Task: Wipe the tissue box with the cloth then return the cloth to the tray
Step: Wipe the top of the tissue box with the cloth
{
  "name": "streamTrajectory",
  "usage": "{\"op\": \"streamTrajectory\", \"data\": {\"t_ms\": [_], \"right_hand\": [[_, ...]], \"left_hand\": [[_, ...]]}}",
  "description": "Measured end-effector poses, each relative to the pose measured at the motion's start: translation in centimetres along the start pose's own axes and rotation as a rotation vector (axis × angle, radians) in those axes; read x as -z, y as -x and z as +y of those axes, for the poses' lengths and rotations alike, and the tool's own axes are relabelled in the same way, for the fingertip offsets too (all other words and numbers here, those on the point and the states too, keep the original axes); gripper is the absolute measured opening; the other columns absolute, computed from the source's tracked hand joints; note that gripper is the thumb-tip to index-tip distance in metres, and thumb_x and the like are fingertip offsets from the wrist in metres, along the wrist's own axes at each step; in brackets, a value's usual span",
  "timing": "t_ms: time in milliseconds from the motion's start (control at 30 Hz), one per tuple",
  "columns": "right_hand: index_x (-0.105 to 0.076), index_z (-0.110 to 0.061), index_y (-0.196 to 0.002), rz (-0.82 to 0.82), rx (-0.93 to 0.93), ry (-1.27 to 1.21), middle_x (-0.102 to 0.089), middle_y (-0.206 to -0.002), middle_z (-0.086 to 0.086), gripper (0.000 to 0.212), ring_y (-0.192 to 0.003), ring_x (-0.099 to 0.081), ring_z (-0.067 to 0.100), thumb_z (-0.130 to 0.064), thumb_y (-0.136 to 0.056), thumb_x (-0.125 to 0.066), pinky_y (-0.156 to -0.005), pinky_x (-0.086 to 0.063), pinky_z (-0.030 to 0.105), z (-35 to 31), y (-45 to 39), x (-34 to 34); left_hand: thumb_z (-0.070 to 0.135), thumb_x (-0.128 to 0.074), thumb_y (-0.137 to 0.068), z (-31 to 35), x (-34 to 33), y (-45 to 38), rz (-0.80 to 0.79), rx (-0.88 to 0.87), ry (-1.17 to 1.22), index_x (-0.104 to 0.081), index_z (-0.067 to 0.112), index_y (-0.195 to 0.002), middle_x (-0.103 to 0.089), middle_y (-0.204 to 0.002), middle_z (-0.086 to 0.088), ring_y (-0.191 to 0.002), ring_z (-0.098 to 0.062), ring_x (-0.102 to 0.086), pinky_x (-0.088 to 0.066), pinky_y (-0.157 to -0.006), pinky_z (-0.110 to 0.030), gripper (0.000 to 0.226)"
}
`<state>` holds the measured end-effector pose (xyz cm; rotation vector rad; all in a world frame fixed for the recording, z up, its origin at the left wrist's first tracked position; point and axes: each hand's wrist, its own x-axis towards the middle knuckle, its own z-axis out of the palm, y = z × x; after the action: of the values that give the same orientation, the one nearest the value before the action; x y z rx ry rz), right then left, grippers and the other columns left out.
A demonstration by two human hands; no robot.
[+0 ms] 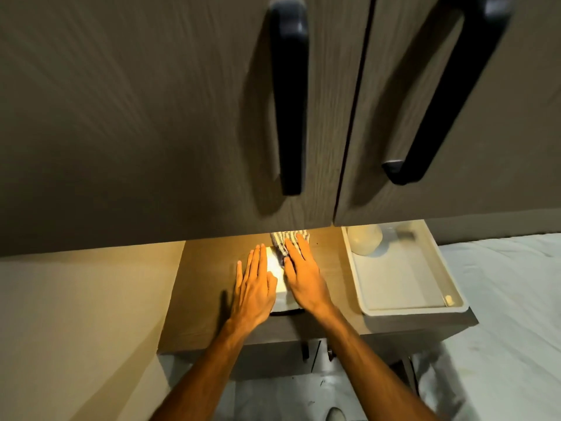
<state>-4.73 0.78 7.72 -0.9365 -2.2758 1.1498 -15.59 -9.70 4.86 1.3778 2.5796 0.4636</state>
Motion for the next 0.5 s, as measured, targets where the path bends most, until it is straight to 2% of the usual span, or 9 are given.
{"op": "streamTrajectory", "data": {"t_ms": [33,67,100,167,233,300,367,433,500], "right_hand": [[-0.035,-0.024,-0.158,0.035,-0.069,-0.1,-0.035,-0.164,-0.002,0.05,-0.15,-0.036,0.016,-0.028,-0.108,-0.043,-0.111,-0.029,0.003,-0.2,1.0,-0.4],[-0.033,-0.023,-0.158,0.05,-0.119,-0.159,-0.034,-0.165,-0.002,0.052,-0.153,-0.033,0.015,-0.033,-0.108,-0.042,-0.112,-0.025,0.001,-0.3,2.2,-1.0],[-0.029,-0.023,-0.16,0.058,-0.115,-0.131,-0.027,-0.168,-0.001,0.057,-0.157,-0.022,0.014,-0.04,-0.107,-0.038,-0.119,-0.021,0.009,-0.4,3.5,-1.6],[-0.02,-0.024,-0.163,0.044,0.018,0.127,-0.01,-0.173,-0.002,0.066,-0.16,0.001,0.014,-0.051,-0.103,-0.025,-0.129,-0.014,0.03,-0.5,5.6,-2.5],[-0.018,-0.026,-0.163,0.026,0.105,0.242,-0.008,-0.174,-0.001,0.062,-0.161,0.004,0.017,-0.046,-0.106,-0.031,-0.131,-0.015,0.038,-0.6,5.6,-2.4],[-0.022,-0.026,-0.162,0.013,0.115,0.171,-0.016,-0.173,-0.001,0.059,-0.161,-0.007,0.019,-0.038,-0.107,-0.04,-0.129,-0.026,0.036,-0.6,3.9,-1.4],[-0.03,-0.024,-0.16,0.024,0.073,0.077,-0.027,-0.17,0.0,0.054,-0.157,-0.025,0.019,-0.033,-0.108,-0.04,-0.119,-0.04,0.033,-0.3,1.7,-0.3],[-0.043,-0.019,-0.153,0.058,-0.073,-0.078,-0.048,-0.157,0.007,0.045,-0.138,-0.052,0.022,-0.03,-0.109,-0.039,-0.102,-0.052,0.032,0.1,-0.7,0.5],[-0.054,-0.011,-0.142,0.122,-0.283,-0.245,-0.063,-0.137,0.014,0.039,-0.121,-0.064,0.028,-0.026,-0.109,-0.04,-0.093,-0.056,0.033,0.8,-2.7,1.1]], "left_hand": [[0.036,-0.016,-0.101,0.0,0.0,-0.1,-0.005,0.003,0.001,-0.002,0.012,-0.163,-0.005,-0.174,-0.008,-0.162,-0.024,-0.004,0.0,-0.133,-0.051,0.068],[0.036,-0.02,-0.104,0.0,-0.1,0.0,-0.021,0.0,-0.026,-0.001,0.012,-0.163,-0.004,-0.175,-0.009,-0.163,-0.025,-0.003,0.001,-0.133,-0.052,0.066],[0.035,-0.025,-0.107,0.0,0.0,-0.1,-0.04,-0.01,-0.053,-0.001,0.012,-0.163,-0.002,-0.175,-0.009,-0.163,-0.025,-0.001,0.002,-0.133,-0.052,0.066],[0.034,-0.032,-0.108,-0.2,0.0,-0.2,-0.071,-0.022,-0.016,-0.002,0.016,-0.164,-0.001,-0.175,-0.007,-0.163,-0.024,0.002,0.009,-0.131,-0.05,0.066],[0.034,-0.034,-0.109,-0.3,0.1,-0.5,-0.108,-0.017,0.047,-0.004,0.019,-0.163,-0.001,-0.175,-0.006,-0.163,-0.022,0.002,0.014,-0.129,-0.047,0.064],[0.033,-0.028,-0.11,-0.3,0.2,-0.6,-0.114,0.013,0.066,-0.003,0.017,-0.163,-0.003,-0.175,-0.007,-0.163,-0.021,0.001,0.013,-0.131,-0.046,0.061],[0.037,-0.015,-0.104,0.1,0.4,-0.5,-0.09,0.029,0.073,-0.001,0.013,-0.162,-0.002,-0.175,-0.009,-0.163,-0.021,0.0,0.011,-0.132,-0.044,0.064],[0.041,-0.011,-0.097,0.4,0.7,-0.2,-0.067,0.031,0.101,0.001,0.016,-0.163,0.0,-0.175,-0.005,-0.162,-0.02,0.0,0.011,-0.131,-0.044,0.071],[0.043,-0.011,-0.096,0.5,1.0,-0.2,-0.056,0.036,0.061,0.0,0.017,-0.163,0.0,-0.175,-0.004,-0.162,-0.021,0.0,0.009,-0.132,-0.047,0.073]]}}
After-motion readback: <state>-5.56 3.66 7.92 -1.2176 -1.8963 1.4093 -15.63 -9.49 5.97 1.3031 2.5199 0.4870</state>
